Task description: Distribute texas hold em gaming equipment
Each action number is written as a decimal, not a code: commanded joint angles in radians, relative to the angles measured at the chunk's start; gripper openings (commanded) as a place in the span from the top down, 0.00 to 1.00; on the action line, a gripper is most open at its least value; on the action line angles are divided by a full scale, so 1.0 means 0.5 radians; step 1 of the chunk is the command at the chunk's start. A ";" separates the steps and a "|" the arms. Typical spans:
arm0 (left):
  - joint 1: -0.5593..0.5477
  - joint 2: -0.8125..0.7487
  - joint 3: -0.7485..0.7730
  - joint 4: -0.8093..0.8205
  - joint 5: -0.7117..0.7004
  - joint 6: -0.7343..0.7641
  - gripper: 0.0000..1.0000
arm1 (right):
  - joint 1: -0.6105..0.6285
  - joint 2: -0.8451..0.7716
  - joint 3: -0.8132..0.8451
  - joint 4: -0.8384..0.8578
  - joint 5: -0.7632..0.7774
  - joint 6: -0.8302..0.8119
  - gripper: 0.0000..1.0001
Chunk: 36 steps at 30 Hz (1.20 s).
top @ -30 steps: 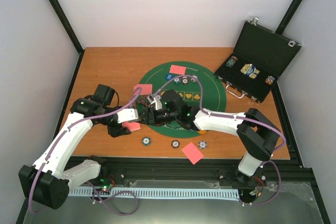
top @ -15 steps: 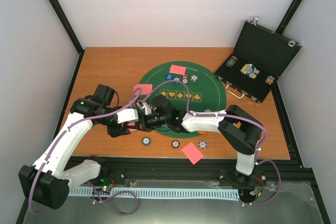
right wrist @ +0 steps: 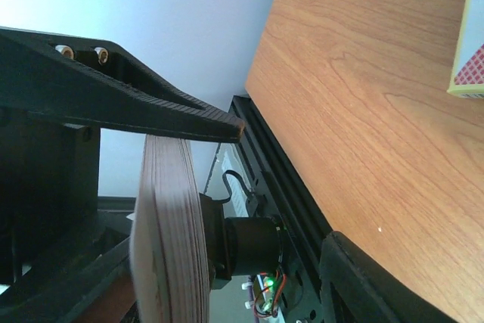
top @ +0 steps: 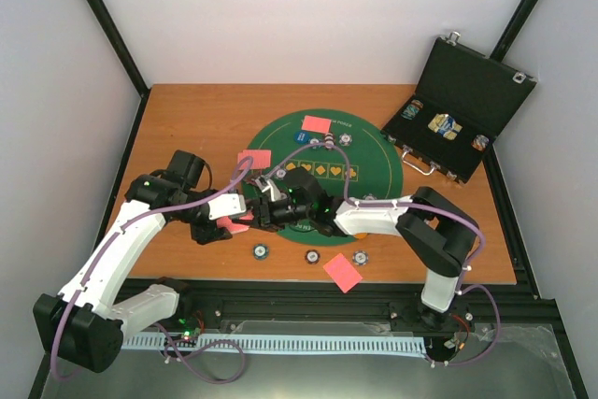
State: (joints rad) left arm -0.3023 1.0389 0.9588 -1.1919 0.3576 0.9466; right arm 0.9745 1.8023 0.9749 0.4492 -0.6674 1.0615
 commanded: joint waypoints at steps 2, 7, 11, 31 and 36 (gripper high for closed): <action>0.002 -0.039 0.077 0.000 0.079 0.028 0.48 | -0.047 -0.009 -0.110 -0.255 0.111 -0.075 0.47; 0.003 -0.034 0.077 0.006 0.075 0.030 0.48 | -0.051 -0.086 -0.051 -0.450 0.126 -0.187 0.62; 0.002 -0.027 0.075 0.015 0.075 0.026 0.48 | -0.079 -0.186 -0.028 -0.630 0.150 -0.266 0.74; 0.002 0.023 0.089 0.039 0.108 0.006 0.48 | -0.909 -0.248 0.457 -1.444 -0.001 -0.892 0.97; 0.001 0.018 0.105 0.021 0.117 0.004 0.48 | -1.169 0.281 1.067 -1.668 -0.044 -1.076 0.97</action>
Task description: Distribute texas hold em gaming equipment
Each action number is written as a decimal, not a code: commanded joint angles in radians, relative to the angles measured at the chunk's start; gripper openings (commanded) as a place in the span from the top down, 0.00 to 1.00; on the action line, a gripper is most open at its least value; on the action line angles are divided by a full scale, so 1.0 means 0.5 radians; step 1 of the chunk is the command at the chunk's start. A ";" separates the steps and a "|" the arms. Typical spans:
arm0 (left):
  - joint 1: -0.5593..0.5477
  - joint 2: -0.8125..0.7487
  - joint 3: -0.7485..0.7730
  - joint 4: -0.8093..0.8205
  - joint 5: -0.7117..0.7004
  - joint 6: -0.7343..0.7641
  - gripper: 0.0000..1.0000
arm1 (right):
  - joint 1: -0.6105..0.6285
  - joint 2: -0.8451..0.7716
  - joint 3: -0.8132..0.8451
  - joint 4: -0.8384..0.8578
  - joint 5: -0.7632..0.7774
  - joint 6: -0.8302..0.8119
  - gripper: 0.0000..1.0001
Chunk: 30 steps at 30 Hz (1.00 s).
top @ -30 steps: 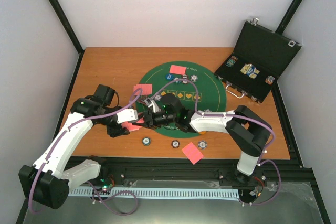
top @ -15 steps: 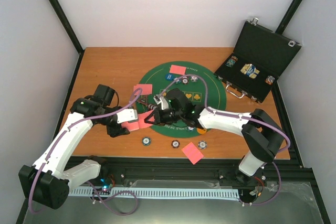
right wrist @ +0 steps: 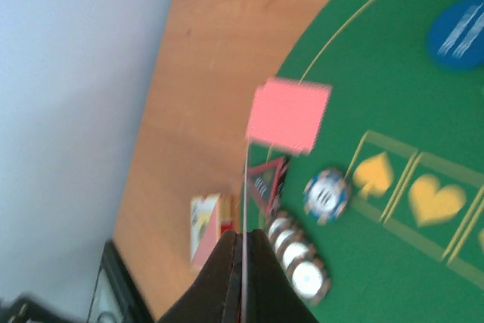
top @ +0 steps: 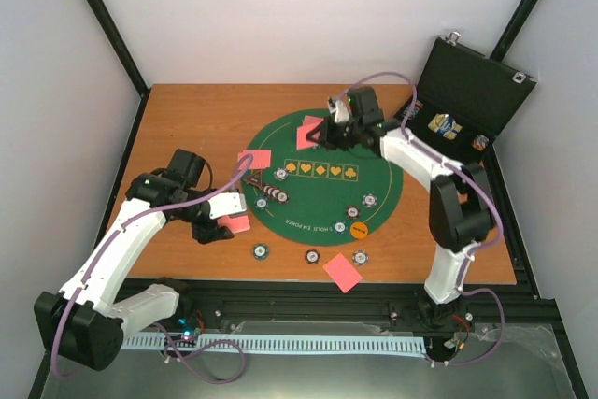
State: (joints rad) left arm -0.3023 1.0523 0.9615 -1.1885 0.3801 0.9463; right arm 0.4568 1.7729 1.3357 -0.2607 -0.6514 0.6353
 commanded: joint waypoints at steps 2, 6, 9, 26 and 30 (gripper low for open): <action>0.002 -0.012 0.094 0.012 0.071 0.004 0.48 | -0.212 0.605 0.588 -0.287 -0.099 -0.220 0.97; 0.002 -0.019 0.073 0.000 0.074 0.012 0.48 | -0.316 1.039 1.153 -0.445 -0.050 -0.233 0.97; 0.002 -0.020 0.058 0.004 0.051 0.027 0.48 | -0.336 1.355 1.600 -0.666 0.033 -0.277 0.97; 0.001 0.026 0.051 0.009 0.068 0.025 0.48 | -0.389 1.742 2.139 -0.951 0.317 -0.290 0.49; 0.003 0.025 0.044 0.017 0.076 0.008 0.48 | -0.408 1.592 2.076 -1.039 0.428 -0.351 0.41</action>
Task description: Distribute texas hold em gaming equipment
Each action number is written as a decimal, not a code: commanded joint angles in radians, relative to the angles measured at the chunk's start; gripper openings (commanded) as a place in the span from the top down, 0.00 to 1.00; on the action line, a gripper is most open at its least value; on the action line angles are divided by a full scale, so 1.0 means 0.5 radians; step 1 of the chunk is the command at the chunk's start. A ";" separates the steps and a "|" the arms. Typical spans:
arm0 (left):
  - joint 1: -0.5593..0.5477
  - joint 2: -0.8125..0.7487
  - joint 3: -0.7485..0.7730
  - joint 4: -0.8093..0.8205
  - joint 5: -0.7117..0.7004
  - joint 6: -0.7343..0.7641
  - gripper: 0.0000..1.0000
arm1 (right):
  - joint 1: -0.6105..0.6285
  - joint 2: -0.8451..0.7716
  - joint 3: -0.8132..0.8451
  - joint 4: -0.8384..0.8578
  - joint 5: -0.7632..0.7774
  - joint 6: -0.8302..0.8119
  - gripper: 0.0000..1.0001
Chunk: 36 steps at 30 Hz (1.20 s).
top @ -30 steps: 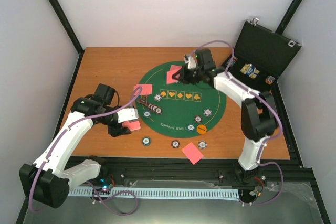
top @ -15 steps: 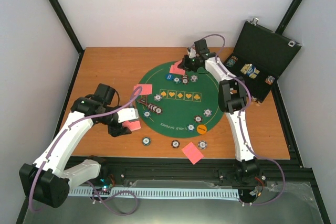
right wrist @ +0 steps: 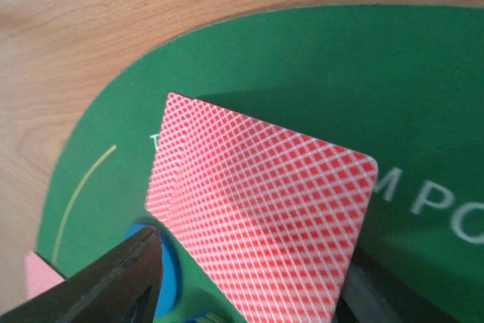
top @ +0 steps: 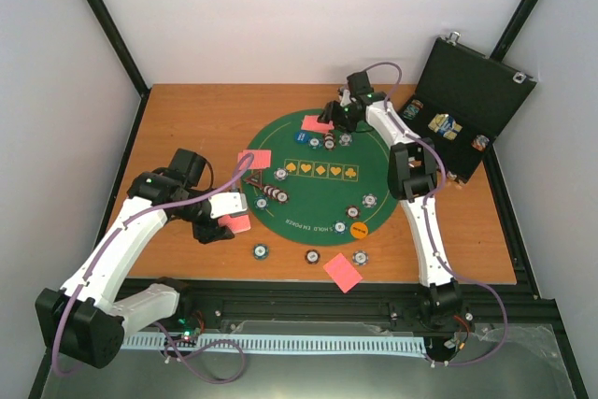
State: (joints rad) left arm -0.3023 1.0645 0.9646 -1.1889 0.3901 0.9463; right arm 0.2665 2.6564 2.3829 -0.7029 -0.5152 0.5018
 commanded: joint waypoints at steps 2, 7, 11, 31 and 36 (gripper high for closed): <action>0.005 0.003 0.039 0.017 0.055 0.005 0.48 | -0.040 -0.257 -0.055 -0.200 0.198 -0.099 0.37; -0.001 0.015 0.038 0.022 0.039 0.002 0.48 | -0.042 -0.477 -0.188 -0.286 0.307 -0.175 0.23; 0.003 0.004 0.040 0.019 0.030 -0.002 0.48 | -0.040 -0.700 -0.365 -0.246 0.271 -0.170 0.21; 0.003 -0.029 0.103 -0.073 0.027 0.006 0.48 | 0.953 -2.645 -3.016 1.329 -0.020 0.745 0.09; 0.003 -0.033 0.117 -0.089 0.063 -0.010 0.48 | 1.236 -2.691 -3.206 1.651 -0.003 0.902 0.09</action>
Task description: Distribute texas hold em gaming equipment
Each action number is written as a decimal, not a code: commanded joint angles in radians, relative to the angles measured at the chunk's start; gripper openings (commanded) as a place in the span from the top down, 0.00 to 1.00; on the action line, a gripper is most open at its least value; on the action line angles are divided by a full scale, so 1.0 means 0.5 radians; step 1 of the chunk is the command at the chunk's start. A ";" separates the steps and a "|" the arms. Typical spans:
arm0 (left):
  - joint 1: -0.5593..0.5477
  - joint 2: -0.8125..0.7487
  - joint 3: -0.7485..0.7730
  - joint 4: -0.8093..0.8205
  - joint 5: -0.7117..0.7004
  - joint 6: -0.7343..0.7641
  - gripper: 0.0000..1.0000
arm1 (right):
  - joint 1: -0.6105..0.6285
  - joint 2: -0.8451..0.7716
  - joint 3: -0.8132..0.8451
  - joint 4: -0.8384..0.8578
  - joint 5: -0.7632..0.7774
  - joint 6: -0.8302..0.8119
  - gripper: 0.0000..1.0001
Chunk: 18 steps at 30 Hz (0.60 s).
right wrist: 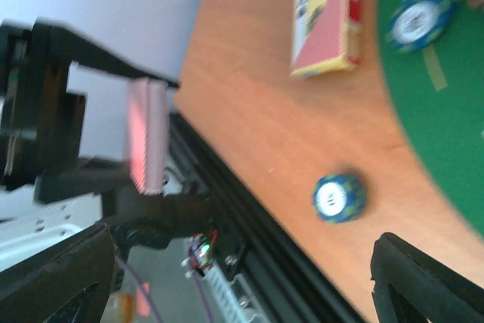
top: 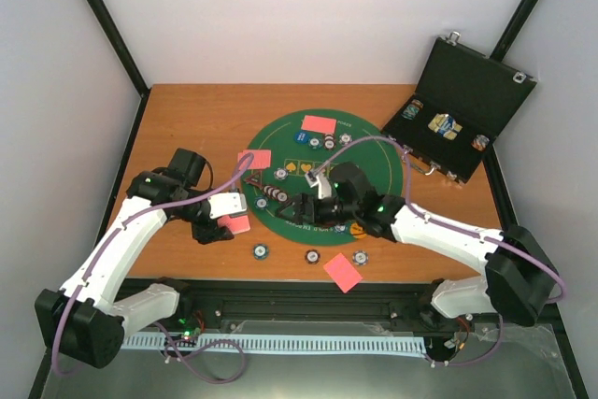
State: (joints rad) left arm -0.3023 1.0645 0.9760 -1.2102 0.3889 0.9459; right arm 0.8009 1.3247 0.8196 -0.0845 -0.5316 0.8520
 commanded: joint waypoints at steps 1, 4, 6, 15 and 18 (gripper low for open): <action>0.001 -0.033 0.094 -0.046 0.064 -0.011 0.48 | 0.216 -0.005 -0.082 0.457 0.027 0.218 0.09; 0.003 -0.039 0.089 -0.046 0.056 -0.011 0.48 | 0.299 0.086 -0.047 0.570 0.015 0.247 0.09; 0.001 -0.047 0.085 -0.046 0.057 -0.006 0.48 | 0.335 0.173 -0.003 0.629 -0.001 0.259 0.09; 0.002 -0.040 0.120 -0.068 0.066 -0.005 0.48 | 0.396 0.426 0.065 0.865 -0.071 0.328 0.10; 0.003 -0.044 0.118 -0.068 0.059 0.003 0.48 | 0.415 0.467 0.081 0.952 -0.093 0.354 0.11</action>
State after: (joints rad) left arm -0.3023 1.0573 0.9920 -1.2312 0.3935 0.9459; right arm 0.9874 1.5360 0.8242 0.2825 -0.5591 1.0042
